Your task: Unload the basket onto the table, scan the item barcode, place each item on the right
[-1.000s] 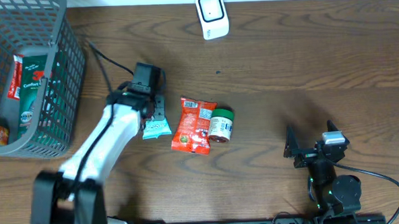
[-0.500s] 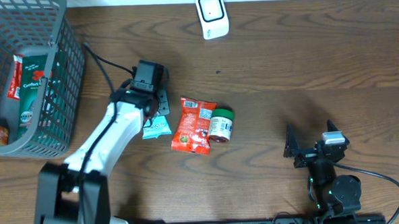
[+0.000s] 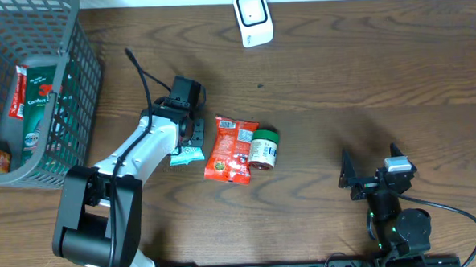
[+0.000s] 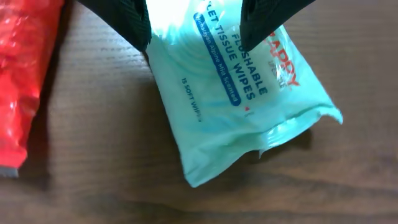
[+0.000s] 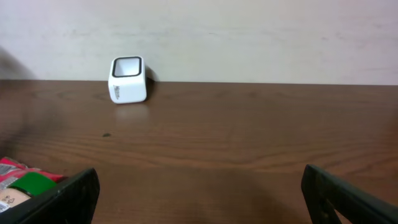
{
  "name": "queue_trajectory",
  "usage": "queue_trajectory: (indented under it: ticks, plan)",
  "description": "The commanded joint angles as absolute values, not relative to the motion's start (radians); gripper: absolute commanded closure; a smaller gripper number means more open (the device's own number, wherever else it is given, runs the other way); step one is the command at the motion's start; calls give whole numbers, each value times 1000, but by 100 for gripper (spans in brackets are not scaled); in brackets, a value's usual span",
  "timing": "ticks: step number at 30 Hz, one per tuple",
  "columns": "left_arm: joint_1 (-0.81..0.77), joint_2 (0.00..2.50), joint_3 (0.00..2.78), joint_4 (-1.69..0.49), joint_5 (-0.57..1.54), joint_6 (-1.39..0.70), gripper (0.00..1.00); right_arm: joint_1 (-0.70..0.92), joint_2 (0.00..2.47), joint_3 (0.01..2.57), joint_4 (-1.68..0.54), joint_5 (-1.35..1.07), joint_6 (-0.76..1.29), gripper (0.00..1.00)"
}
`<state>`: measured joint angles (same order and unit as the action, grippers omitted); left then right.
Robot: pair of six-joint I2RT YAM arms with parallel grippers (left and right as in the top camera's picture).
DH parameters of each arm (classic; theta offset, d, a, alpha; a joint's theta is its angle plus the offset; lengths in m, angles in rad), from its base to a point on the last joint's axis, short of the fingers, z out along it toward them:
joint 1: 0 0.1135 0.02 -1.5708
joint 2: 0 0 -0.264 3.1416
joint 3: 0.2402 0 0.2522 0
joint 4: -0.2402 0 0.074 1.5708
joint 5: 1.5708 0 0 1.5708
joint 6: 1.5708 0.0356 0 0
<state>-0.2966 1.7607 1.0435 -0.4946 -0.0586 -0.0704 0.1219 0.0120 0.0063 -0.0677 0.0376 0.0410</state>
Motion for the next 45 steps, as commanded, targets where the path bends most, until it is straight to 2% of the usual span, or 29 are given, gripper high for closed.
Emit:
queue_trajectory:
  ticks: [1, 7, 11, 13, 16, 26, 30, 35, 45]
  plan:
    - [-299, 1761, 1033, -496, -90, 135, 52, 118, 7, 6, -72, 40, 33, 1]
    - [-300, 1713, 1065, -541, -39, -1, 52, 118, 7, 6, -72, 40, 33, 1]
    - [-300, 1662, 1066, -536, 72, -205, 55, 118, 7, 6, -72, 40, 33, 1]
    - [-300, 1658, 1066, -532, 116, -250, 67, 118, 7, 6, -72, 40, 33, 1]
    - [-300, 1665, 1049, -515, 117, -306, 93, 118, 7, 6, -72, 39, 33, 1]
    - [-341, 1710, 987, -409, 117, -380, 92, 118, 7, 6, -72, 40, 33, 1]
    - [-370, 1735, 982, -409, 112, -379, 92, 118, 7, 6, -72, 40, 33, 1]
    - [-383, 1745, 979, -426, 9, -379, 92, 118, 7, 6, -72, 40, 33, 1]
    - [-383, 1745, 936, -455, 7, -379, 91, 118, 7, 6, -72, 40, 33, 1]
